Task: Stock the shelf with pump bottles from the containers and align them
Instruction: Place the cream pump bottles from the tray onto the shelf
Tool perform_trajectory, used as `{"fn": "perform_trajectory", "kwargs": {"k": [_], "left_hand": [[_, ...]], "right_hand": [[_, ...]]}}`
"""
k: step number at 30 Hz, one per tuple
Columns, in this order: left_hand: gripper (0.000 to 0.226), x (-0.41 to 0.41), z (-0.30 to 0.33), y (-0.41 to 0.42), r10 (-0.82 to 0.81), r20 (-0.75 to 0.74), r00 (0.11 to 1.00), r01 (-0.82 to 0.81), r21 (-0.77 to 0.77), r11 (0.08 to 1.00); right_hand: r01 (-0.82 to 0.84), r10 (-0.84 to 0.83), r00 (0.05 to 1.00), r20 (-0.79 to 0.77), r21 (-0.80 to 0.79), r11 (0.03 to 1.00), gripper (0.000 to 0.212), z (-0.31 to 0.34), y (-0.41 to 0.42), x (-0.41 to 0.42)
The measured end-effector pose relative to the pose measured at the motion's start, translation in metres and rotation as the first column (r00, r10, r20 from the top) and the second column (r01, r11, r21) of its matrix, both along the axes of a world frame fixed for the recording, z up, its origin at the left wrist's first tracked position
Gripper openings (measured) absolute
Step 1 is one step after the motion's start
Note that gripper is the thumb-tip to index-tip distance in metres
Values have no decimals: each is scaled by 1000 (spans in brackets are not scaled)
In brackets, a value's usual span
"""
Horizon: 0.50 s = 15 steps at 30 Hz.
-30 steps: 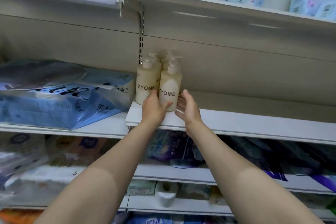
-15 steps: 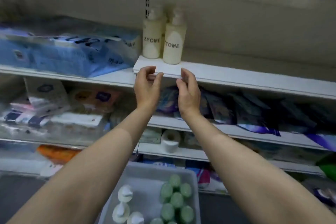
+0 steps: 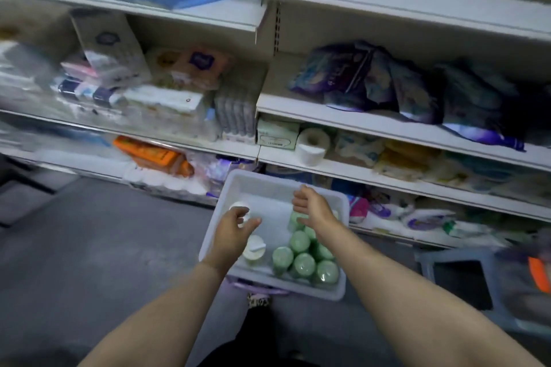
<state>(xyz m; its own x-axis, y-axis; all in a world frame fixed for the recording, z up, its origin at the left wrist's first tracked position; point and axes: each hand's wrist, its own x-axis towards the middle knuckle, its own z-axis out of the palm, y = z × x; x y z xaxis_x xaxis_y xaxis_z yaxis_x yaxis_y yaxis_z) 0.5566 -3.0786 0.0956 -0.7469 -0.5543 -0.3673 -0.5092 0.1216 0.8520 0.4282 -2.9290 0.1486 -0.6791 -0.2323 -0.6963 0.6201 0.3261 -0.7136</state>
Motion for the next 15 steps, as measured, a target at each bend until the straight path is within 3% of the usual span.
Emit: {"fn": "perform_trajectory", "kwargs": {"k": [7, 15], "left_hand": [[59, 34, -54, 3, -146, 241, 960, 151, -4, 988], [60, 19, -81, 5, -200, 278, 940, 205, 12, 979]], "right_hand": [[-96, 83, 971, 224, 49, 994, 54, -53, 13, 48], [-145, 127, 971, 205, 74, 987, 53, -92, 17, 68]]}}
